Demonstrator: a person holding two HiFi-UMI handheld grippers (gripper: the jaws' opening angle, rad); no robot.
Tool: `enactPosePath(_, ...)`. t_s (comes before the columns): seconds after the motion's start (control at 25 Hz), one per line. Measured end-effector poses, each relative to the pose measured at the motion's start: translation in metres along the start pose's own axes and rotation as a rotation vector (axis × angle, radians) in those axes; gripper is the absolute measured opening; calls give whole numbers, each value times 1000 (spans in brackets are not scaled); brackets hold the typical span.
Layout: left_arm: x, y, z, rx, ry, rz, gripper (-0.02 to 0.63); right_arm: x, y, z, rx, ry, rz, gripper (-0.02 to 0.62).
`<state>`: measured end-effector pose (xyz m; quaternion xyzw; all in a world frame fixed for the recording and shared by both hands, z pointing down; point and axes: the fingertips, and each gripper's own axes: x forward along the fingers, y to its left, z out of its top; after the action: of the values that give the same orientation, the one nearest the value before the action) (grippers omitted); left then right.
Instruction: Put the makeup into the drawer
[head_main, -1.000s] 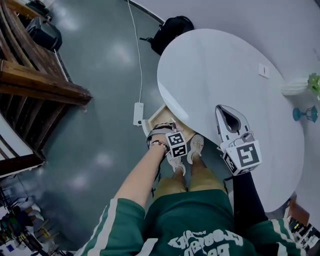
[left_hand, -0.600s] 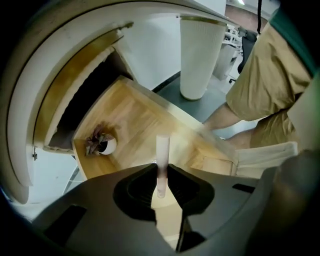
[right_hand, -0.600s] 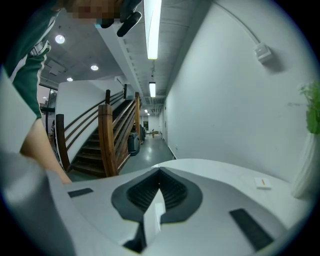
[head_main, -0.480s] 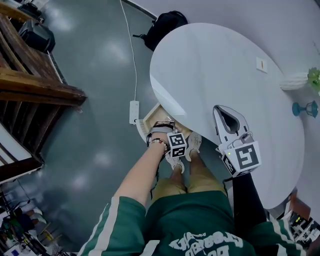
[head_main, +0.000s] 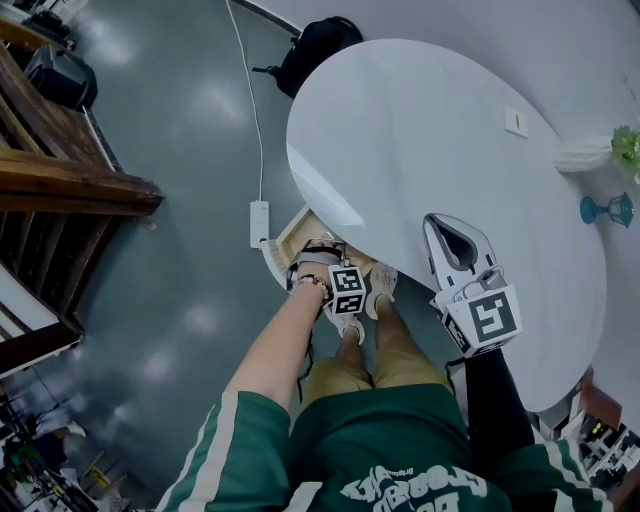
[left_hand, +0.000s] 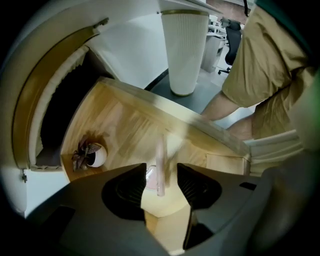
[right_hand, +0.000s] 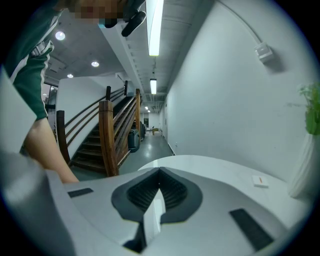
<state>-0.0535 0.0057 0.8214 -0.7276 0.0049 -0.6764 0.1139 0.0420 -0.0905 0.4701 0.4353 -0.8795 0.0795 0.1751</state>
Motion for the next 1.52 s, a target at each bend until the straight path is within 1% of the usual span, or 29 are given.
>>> enactPosePath(0.04,1,-1,0,2,-2,-11,210,0,0,0,0,0,0,5)
enactPosePath(0.16,-2,0,2,-12,-15,-14,224,-2,0,1,3,-3,-2,5)
enactPosePath(0.28,-9,5,3,-55,-31,-10,225,-3,0,6,1,-15,-2,5)
enactPosePath(0.4,-25,14,7,-151,-77,5,233,-4,0,13,-4,-32,-1,4)
enactPosePath(0.56,-63,30,4,-331,-154,72,233,-3,7,27,-1,-70,5,5)
enactPosePath(0.68,-94,45,-10,-499,-202,146,233,-4,16,45,0,-118,12,5)
enactPosePath(0.76,-115,55,-23,-626,-235,198,236,-4,23,55,-5,-139,19,5)
enactPosePath(0.8,-127,59,-30,-697,-255,221,246,-6,27,60,-7,-150,22,4)
enactPosePath(0.88,-152,68,-43,-828,-303,275,289,-10,34,70,-9,-180,24,3)
enactPosePath(0.96,-183,78,-57,-925,-356,353,296,-16,41,81,-14,-213,24,3)
enactPosePath(1.04,-215,87,-66,-990,-416,441,296,-21,45,89,-18,-237,18,4)
enactPosePath(1.16,-261,97,-76,-1044,-502,554,296,-27,51,99,-31,-263,6,5)
enactPosePath(1.24,-290,102,-82,-1076,-551,611,296,-29,55,107,-38,-275,8,5)
enactPosePath(1.36,-332,106,-91,-1156,-633,685,296,-33,61,116,-36,-288,11,4)
enactPosePath(1.44,-362,109,-92,-1204,-707,738,296,-36,62,122,-41,-300,8,5)
enactPosePath(1.52,-397,116,-92,-1221,-795,802,296,-40,62,133,-44,-325,-3,5)
